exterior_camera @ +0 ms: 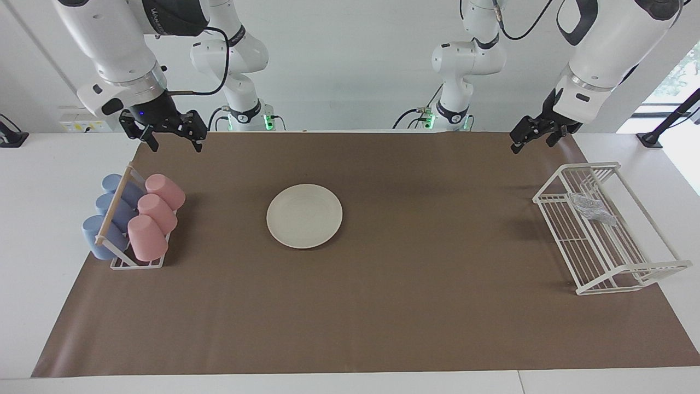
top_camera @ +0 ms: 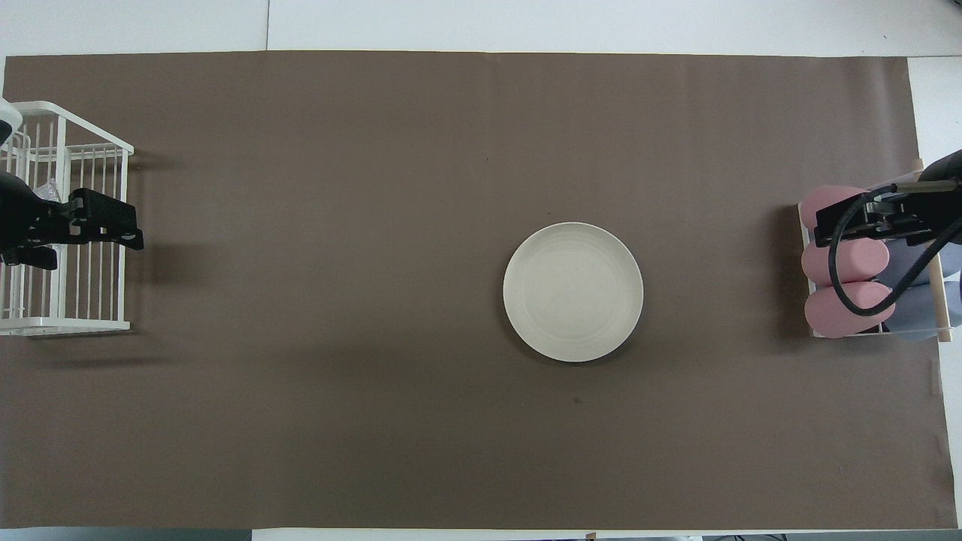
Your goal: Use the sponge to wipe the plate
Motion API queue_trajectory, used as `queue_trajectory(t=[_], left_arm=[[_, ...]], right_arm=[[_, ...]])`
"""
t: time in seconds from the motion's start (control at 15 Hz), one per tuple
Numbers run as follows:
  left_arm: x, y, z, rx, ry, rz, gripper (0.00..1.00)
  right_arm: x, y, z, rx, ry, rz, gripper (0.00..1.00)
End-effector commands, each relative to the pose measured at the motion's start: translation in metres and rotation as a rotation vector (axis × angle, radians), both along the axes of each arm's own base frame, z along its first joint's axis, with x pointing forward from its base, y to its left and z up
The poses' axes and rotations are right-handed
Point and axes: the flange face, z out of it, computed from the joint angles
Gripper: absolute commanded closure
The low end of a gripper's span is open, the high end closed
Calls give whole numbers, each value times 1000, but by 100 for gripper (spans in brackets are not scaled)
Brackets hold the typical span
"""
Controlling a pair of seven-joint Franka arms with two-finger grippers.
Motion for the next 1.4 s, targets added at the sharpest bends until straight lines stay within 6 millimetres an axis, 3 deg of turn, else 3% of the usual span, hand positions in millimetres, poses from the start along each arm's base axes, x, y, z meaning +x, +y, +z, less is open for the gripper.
queue_trajectory(t=[0.0,0.67,0.74,0.87,1.14,1.34], left_arm=[[-2,1,6,-17,-12,9,0],[8,0,2,-5,-70,6,0],[11,-1,-6,44,-63,-11,0],[21,-23,-32,180,-37,-127,0],[44,-21,-78,374,63,-429,0],[60,-31,-111,548,95,-522,0]], right_arm=[[0,1,4,-2,-13,-11,0],[-1,2,3,-3,-7,-13,0],[-1,2,3,-3,-5,-13,0],[-1,2,3,-3,-6,-23,0],[-2,10,3,-4,-6,-22,0],[-2,14,3,-5,-7,-34,0]])
